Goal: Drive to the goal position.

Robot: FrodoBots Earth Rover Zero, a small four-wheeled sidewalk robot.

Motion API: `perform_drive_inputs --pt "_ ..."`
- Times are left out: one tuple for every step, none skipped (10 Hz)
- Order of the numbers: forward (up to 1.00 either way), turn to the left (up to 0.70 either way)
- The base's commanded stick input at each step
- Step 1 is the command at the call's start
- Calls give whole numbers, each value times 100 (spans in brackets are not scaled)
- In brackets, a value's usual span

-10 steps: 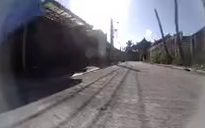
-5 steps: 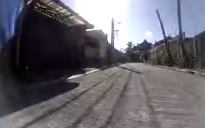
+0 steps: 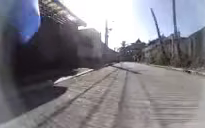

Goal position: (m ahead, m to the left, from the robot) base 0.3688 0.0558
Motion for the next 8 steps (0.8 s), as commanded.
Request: perform_drive_inputs --pt "85 -23" --pt "85 -21" --pt "85 -20" --pt "85 -18" --pt "85 -16" --pt "85 -15" --pt "85 -13" --pt "85 -11"
